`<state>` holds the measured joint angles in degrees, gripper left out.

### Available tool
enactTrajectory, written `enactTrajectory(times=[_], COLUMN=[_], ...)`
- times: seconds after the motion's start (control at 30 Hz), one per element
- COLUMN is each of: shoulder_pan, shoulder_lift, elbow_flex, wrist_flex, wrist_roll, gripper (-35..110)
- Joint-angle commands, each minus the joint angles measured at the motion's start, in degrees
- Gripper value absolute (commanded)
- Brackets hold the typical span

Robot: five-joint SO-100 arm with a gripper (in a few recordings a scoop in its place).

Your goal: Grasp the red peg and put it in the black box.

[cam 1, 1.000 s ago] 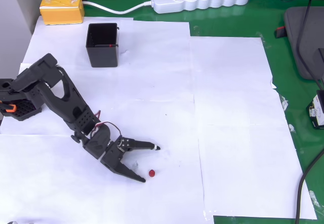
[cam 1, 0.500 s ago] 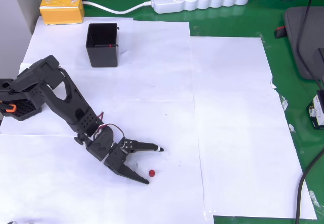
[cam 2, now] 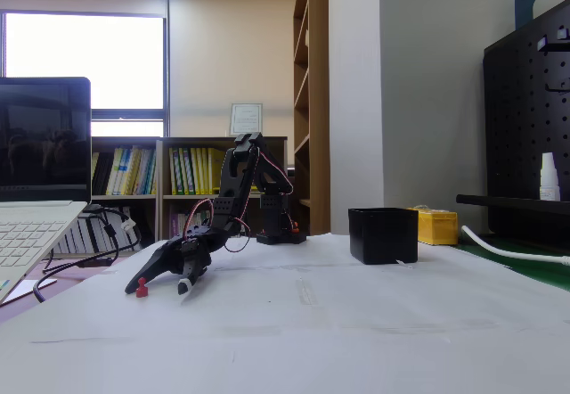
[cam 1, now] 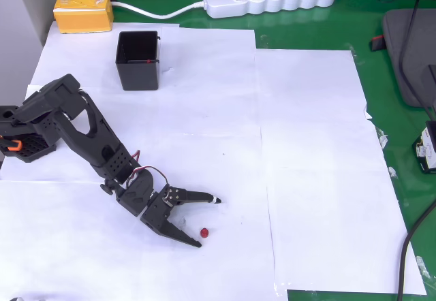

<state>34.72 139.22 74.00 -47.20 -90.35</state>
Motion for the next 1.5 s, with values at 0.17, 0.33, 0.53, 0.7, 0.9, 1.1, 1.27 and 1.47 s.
enactTrajectory(times=[0.17, 0.33, 0.53, 0.7, 0.9, 1.1, 1.27, 1.47], shoulder_pan=[-1.49, -1.67, -2.29, -2.11, -2.02, -1.93, -1.93, -1.85], shoulder_lift=[-0.18, -0.18, -0.18, -0.18, -0.09, -0.09, -0.09, 0.0], elbow_flex=[0.44, 0.35, 0.26, 0.26, 0.26, 0.35, 0.35, 0.35], wrist_flex=[0.26, 0.09, 0.26, 0.09, 0.09, 0.09, 0.09, -0.09], wrist_roll=[-0.44, -0.26, -0.18, -0.18, -0.18, -0.26, -0.35, -0.26], gripper=[42, 42, 41, 41, 41, 39, 37, 28])
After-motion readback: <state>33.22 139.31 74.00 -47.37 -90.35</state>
